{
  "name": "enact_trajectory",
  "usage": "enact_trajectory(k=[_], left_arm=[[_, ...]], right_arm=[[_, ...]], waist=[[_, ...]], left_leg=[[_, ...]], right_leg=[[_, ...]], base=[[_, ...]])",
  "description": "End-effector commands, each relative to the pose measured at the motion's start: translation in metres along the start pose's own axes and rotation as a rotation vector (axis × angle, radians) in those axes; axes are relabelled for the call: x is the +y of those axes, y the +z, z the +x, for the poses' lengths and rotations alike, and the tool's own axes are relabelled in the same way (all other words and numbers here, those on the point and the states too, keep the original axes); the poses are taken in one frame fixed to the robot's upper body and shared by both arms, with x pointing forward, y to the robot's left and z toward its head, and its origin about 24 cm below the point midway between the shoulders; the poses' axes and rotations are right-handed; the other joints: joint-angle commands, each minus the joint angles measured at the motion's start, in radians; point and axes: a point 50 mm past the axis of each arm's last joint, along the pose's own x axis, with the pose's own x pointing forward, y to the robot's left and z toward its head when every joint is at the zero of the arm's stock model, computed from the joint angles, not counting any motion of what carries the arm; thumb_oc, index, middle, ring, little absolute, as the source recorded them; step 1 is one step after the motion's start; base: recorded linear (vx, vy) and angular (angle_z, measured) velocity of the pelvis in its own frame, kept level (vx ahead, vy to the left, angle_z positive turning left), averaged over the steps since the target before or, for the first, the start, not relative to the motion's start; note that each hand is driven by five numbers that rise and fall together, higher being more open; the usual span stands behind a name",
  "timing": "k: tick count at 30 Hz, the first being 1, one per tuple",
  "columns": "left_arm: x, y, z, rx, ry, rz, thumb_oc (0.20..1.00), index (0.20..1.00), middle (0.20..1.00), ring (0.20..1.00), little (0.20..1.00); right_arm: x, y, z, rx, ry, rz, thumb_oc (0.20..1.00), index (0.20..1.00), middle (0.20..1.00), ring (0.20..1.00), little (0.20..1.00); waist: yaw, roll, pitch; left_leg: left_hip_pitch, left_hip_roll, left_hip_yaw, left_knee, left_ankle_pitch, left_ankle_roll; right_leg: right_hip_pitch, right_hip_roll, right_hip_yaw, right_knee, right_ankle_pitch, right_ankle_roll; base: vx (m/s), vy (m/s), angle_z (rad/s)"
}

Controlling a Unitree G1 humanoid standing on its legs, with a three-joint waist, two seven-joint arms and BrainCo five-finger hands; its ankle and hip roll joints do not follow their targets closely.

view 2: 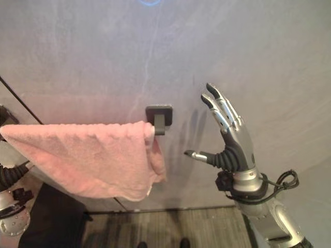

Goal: Put brush and paste in cup on sink, flatten towel.

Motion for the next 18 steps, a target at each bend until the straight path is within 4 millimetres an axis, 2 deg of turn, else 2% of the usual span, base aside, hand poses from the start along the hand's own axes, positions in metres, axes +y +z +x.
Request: enact_trajectory(k=[1, 3, 4, 7, 13, 18], left_arm=[[0.011, -0.016, 0.011, 0.018, 0.036, 0.088, 1.0, 1.0, 1.0, 1.0, 1.0], [0.005, -0.024, 0.004, 0.066, -0.009, 0.109, 1.0, 1.0, 1.0, 1.0, 1.0], [-0.002, -0.034, -0.007, 0.133, -0.064, 0.136, 1.0, 1.0, 1.0, 1.0, 1.0], [-0.003, -0.036, -0.006, 0.145, -0.043, 0.15, 1.0, 1.0, 1.0, 1.0, 1.0], [0.005, -0.029, 0.005, 0.099, 0.032, 0.139, 1.0, 1.0, 1.0, 1.0, 1.0], [0.021, -0.015, 0.018, 0.004, 0.111, 0.145, 1.0, 1.0, 1.0, 1.0, 1.0]], right_arm=[[0.005, 0.013, 0.01, -0.077, 0.006, 0.065, 1.0, 1.0, 1.0, 1.0, 1.0], [0.01, 0.011, 0.011, -0.072, 0.035, 0.069, 1.0, 1.0, 1.0, 1.0, 1.0], [0.02, 0.01, 0.014, -0.067, 0.083, 0.093, 1.0, 1.0, 1.0, 1.0, 1.0], [0.025, 0.011, 0.02, -0.084, 0.099, 0.098, 1.0, 1.0, 1.0, 1.0, 1.0], [0.021, 0.013, 0.021, -0.092, 0.078, 0.1, 1.0, 1.0, 1.0, 1.0, 1.0], [0.019, 0.017, 0.019, -0.131, 0.098, 0.063, 1.0, 1.0, 1.0, 1.0, 1.0]], waist=[[0.022, -0.035, -0.022], [0.027, -0.034, -0.018], [0.037, -0.033, -0.018], [0.043, -0.035, -0.008], [0.044, -0.04, -0.008], [0.039, -0.037, -0.02]], left_leg=[[0.006, 0.004, 0.02, 0.006, 0.003, -0.023], [0.008, 0.001, 0.021, 0.006, 0.011, -0.018], [0.018, -0.004, 0.02, 0.008, -0.001, -0.015], [0.02, -0.012, 0.029, 0.014, 0.003, -0.009], [0.029, -0.017, 0.035, 0.016, -0.001, -0.007], [0.032, -0.016, 0.039, 0.016, -0.003, -0.006]], right_leg=[[0.012, -0.12, -0.01, 0.069, -0.006, 0.103], [0.01, -0.121, -0.01, 0.075, -0.003, 0.1], [0.017, -0.125, -0.009, 0.079, -0.016, 0.1], [0.015, -0.129, -0.007, 0.091, -0.013, 0.098], [0.023, -0.132, -0.003, 0.091, -0.013, 0.098], [0.026, -0.127, 0.002, 0.087, -0.012, 0.098]], base=[[0.0, 0.0, 0.0], [0.0, 0.0, 0.0], [-0.05, 0.02, -0.01], [-0.02, 0.015, -0.01], [0.0, 0.0, 0.0], [0.0, 0.001, -0.01]])
